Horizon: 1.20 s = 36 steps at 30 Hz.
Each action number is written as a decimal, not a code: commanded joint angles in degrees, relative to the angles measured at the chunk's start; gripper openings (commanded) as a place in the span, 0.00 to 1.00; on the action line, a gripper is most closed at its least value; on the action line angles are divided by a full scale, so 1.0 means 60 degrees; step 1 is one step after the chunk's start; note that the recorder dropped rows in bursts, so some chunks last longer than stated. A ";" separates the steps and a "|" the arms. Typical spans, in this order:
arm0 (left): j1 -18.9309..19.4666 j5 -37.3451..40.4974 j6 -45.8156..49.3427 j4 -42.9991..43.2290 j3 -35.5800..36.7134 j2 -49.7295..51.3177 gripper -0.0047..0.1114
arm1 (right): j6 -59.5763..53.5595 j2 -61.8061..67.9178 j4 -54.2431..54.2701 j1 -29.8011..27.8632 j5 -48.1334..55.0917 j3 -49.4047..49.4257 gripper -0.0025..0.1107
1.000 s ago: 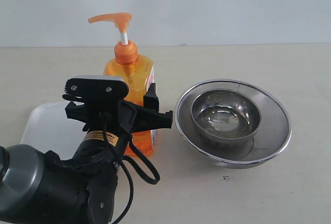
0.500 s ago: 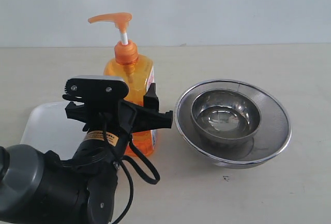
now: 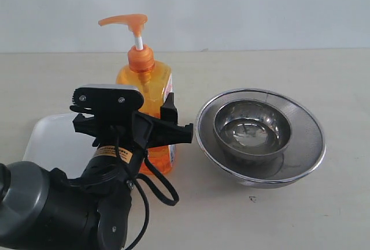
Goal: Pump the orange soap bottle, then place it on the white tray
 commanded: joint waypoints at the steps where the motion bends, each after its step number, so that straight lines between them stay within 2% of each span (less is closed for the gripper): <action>1: -0.0040 -0.0074 -0.0067 0.0012 0.0074 -0.0109 0.08 | -0.2157 0.1008 0.1208 0.0047 0.0815 -0.1048 0.02; 4: -0.0040 -0.0074 -0.0067 0.0012 0.0074 -0.0109 0.08 | -0.5017 0.1477 0.3980 0.0047 0.1262 -0.1612 0.02; 9: -0.0040 -0.0074 -0.0067 0.0012 0.0074 -0.0109 0.08 | -1.2357 0.2320 0.9799 0.0047 0.4115 -0.2765 0.02; 11: -0.0040 -0.0074 -0.0067 0.0012 0.0074 -0.0109 0.08 | -1.3966 0.2695 1.1723 0.0047 0.5360 -0.3168 0.02; 13: -0.0040 -0.0074 -0.0043 0.0009 0.0074 -0.0109 0.08 | -1.4646 0.3109 1.2721 0.0047 0.6379 -0.3536 0.02; 22: -0.0040 -0.0074 0.0152 0.0009 0.0074 -0.0109 0.08 | -1.5159 0.4669 1.2647 0.0300 0.8102 -0.4890 0.02; 31: -0.0040 -0.0074 0.0243 0.0271 0.0074 -0.0109 0.08 | -1.4966 0.5909 1.1844 0.1774 0.8249 -0.6202 0.02; 36: -0.0040 -0.0074 0.0475 0.0252 0.0074 -0.0109 0.08 | -1.5041 0.6068 1.1664 0.2178 0.7927 -0.6400 0.02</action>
